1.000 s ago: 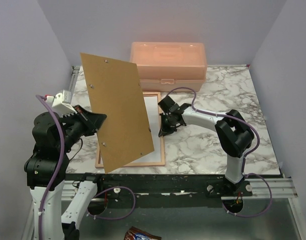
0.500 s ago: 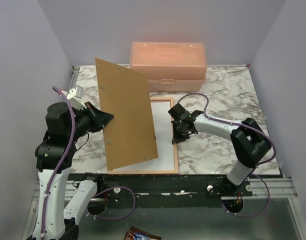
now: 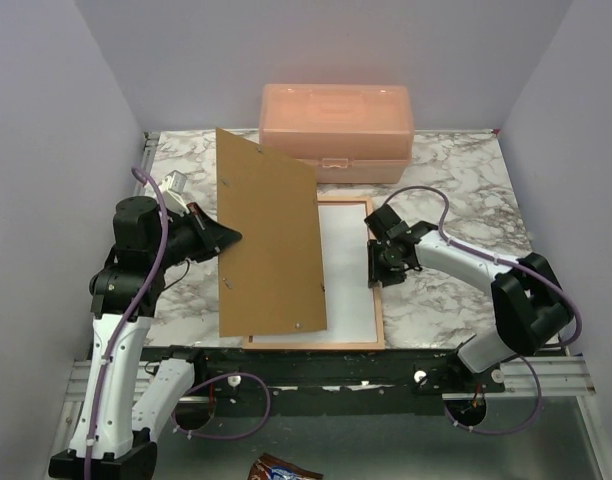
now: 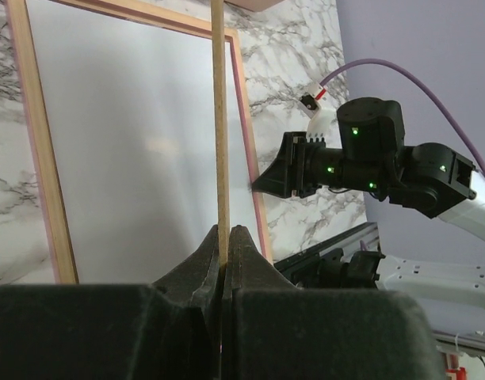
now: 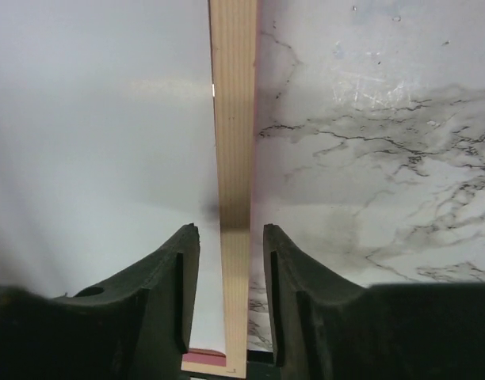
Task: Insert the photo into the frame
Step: Move the photo frame to the center of the board.
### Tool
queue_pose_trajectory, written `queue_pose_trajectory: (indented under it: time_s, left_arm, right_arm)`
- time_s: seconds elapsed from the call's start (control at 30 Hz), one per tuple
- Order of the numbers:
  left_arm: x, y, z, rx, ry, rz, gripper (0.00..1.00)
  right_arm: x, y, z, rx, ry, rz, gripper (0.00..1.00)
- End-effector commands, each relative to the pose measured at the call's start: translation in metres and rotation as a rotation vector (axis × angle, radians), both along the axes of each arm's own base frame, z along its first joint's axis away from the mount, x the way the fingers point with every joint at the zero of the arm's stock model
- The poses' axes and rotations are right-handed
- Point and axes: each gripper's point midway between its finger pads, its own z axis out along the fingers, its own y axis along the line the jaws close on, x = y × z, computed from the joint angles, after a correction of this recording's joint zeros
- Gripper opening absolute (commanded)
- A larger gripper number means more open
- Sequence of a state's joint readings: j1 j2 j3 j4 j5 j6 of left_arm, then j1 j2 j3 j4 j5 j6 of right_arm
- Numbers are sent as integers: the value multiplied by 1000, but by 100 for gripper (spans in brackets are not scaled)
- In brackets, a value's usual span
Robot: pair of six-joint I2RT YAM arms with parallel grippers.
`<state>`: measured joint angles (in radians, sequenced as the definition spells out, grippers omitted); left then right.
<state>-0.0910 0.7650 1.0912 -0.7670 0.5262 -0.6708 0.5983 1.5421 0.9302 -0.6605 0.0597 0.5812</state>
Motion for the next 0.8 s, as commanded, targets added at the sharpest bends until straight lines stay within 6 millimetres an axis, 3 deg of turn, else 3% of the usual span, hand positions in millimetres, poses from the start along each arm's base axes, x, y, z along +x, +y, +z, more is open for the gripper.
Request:
queue_pose_trajectory:
  time_s: [0.0, 0.1, 0.23, 0.57, 0.77]
  left_arm:
    - [5, -12, 19, -68, -83, -67, 0]
    - [7, -15, 12, -86, -67, -80, 0]
    - [10, -21, 4, -122, -50, -110, 0]
    - [19, -34, -17, -203, 1, -168, 0]
    - [26, -42, -33, -272, 38, -199, 0]
  right_arm:
    - [16, 3, 27, 20, -76, 7, 49]
    - [20, 9, 36, 52, -84, 16, 63]
    - [22, 8, 39, 121, -69, 10, 71]
    - [27, -12, 37, 385, -13, -79, 77]
    - [27, -13, 37, 509, 12, -101, 80]
